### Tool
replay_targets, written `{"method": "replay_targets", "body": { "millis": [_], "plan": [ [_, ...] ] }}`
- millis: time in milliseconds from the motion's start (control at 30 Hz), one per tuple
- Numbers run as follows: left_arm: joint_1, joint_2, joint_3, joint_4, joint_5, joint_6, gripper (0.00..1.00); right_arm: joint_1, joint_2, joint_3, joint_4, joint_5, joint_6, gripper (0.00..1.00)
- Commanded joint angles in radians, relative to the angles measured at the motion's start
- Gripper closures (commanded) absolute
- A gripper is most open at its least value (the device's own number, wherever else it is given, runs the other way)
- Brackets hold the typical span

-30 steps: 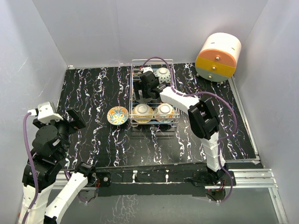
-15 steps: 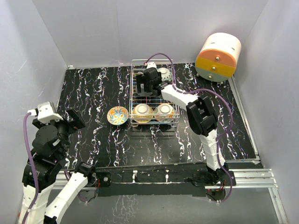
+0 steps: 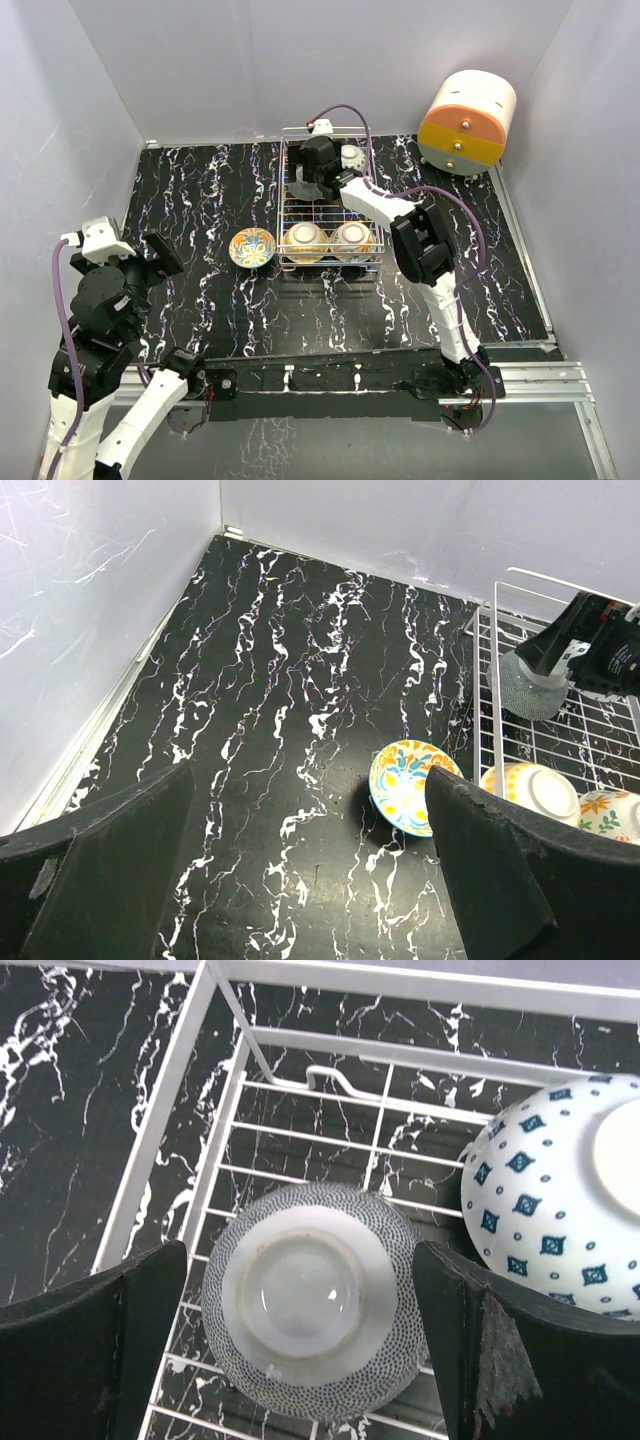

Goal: Load the bowls into the dish rack

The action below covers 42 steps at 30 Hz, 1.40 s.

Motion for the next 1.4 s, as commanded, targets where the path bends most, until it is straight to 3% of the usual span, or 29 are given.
{"method": "replay_targets", "body": {
  "millis": [0, 267, 433, 633, 967, 1367],
  "plan": [
    [-0.003, 0.015, 0.006, 0.002, -0.02, 0.018, 0.03, -0.008, 0.017, 0.064, 0.099, 0.032, -0.022, 0.01],
    [-0.004, 0.016, -0.002, 0.004, -0.014, 0.019, 0.03, -0.005, -0.248, -0.279, 0.323, 0.039, -0.05, 0.01],
    [-0.004, 0.009, -0.012, 0.011, -0.002, 0.003, 0.03, -0.005, -0.345, -0.329, 0.225, -0.017, -0.058, 0.01],
    [-0.003, 0.008, -0.01, 0.004, 0.004, -0.002, 0.03, -0.006, -0.419, -0.439, 0.235, -0.078, -0.047, 0.01],
    [-0.004, 0.006, -0.005, 0.003, -0.002, -0.002, 0.03, -0.008, -0.249, -0.206, -0.079, -0.243, -0.04, 0.0],
    [-0.004, 0.019, -0.017, 0.013, -0.002, 0.003, 0.03, -0.016, -0.18, -0.166, -0.108, -0.185, -0.025, 0.0]
  ]
}}
